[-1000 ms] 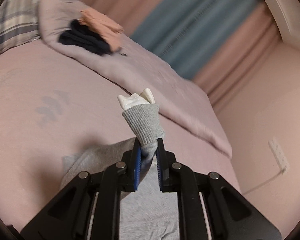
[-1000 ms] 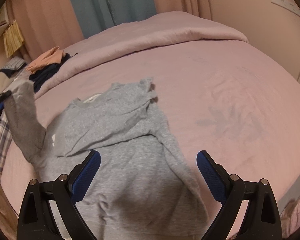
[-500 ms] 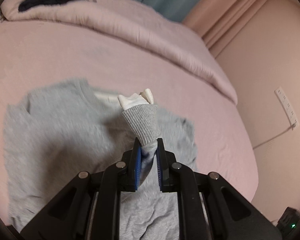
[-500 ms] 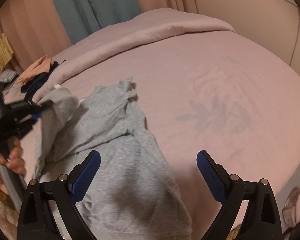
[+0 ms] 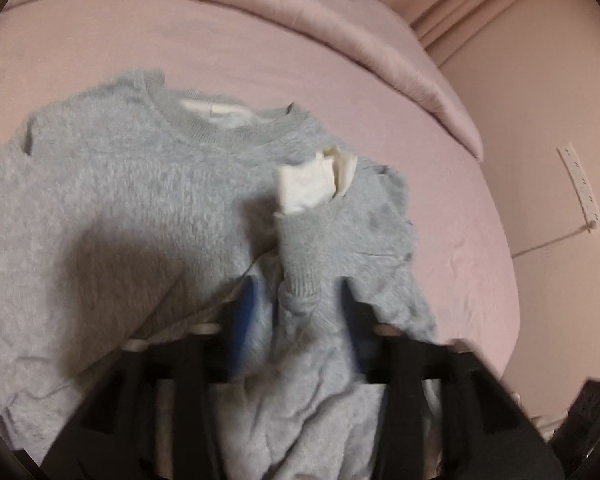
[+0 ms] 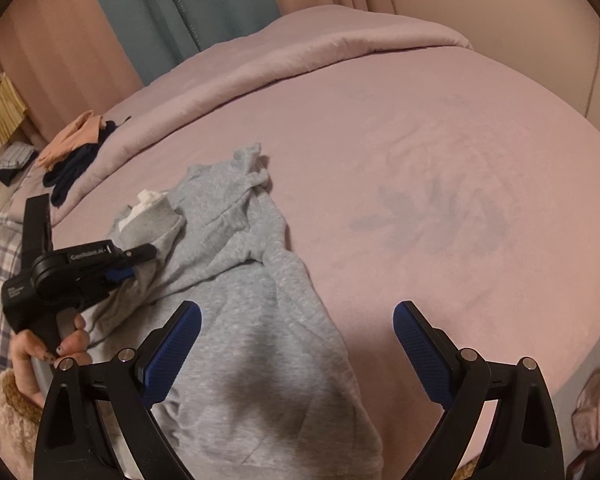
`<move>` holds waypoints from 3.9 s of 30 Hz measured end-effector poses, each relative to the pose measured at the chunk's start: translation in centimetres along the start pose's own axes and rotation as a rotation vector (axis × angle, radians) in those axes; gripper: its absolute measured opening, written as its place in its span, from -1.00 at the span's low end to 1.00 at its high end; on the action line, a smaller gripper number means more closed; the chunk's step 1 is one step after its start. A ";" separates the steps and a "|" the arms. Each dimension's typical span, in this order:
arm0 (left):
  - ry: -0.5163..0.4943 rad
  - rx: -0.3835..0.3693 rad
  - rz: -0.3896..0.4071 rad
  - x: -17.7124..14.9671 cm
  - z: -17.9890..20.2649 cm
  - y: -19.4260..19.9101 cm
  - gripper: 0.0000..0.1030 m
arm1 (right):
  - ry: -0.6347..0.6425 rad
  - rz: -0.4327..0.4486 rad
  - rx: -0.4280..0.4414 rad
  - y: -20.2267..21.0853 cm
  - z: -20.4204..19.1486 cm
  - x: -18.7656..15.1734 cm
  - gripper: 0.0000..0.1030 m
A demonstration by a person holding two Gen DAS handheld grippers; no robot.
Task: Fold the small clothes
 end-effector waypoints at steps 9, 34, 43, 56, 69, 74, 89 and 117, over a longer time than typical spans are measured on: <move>0.014 0.089 0.133 0.2 -3.0 8.0 0.56 | 0.094 -0.040 0.096 -1.1 -4.3 2.9 0.87; 0.283 0.267 0.068 -3.4 -16.2 8.9 0.49 | 0.196 -0.273 0.103 -13.2 -11.3 4.8 -0.77; 0.233 0.263 0.069 -1.8 -14.5 7.9 0.46 | 0.300 -0.196 0.066 -9.4 -11.5 6.5 -0.79; 0.236 0.291 0.030 -2.9 -15.2 6.9 0.46 | 0.247 -0.287 0.119 -10.2 -12.0 7.2 -0.78; 0.250 0.279 0.036 -3.8 -15.4 7.2 0.46 | 0.152 -0.338 0.157 -10.4 -10.2 6.2 -0.09; 0.254 0.275 0.038 -4.0 -15.3 7.2 0.46 | 0.177 -0.376 0.150 -11.6 -10.8 4.9 -0.10; 0.224 0.264 0.075 -1.1 -14.2 7.5 0.36 | 0.299 -0.189 0.182 -5.8 -13.8 7.3 -0.74; 0.240 0.269 0.059 -2.5 -15.0 8.1 0.35 | 0.153 -0.345 0.096 -9.5 -10.5 5.8 -0.38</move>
Point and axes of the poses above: each gripper's, at about its wrist camera, not at the fingertips, and y roughly against the way its jaws point, z to its right, x to its top, the point moved 2 cm from there along -y, roughly the way its jaws point, and after that the axes turned 7 degrees about -y, right-handed, at the moved point
